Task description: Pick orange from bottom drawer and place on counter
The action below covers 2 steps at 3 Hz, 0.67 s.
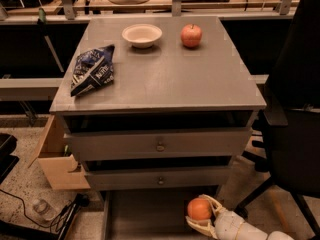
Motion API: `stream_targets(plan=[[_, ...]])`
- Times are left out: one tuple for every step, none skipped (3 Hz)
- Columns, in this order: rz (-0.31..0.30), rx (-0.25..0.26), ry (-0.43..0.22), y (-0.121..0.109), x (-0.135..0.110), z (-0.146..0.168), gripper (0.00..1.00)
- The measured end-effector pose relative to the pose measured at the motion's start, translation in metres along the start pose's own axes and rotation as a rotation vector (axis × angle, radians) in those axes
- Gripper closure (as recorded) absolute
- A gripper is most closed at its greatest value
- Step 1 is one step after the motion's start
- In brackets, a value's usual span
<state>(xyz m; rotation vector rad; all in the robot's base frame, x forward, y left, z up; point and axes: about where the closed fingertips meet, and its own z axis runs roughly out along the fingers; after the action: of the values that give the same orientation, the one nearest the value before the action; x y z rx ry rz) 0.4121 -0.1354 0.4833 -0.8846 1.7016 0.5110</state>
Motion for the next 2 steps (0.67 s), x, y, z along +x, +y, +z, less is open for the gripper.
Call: stream_targets(plan=[[0.0,0.0,0.0,0.0,0.0,0.0,1.0],[0.016,0.017,0.009,-0.009,-0.025,-0.016,1.0]])
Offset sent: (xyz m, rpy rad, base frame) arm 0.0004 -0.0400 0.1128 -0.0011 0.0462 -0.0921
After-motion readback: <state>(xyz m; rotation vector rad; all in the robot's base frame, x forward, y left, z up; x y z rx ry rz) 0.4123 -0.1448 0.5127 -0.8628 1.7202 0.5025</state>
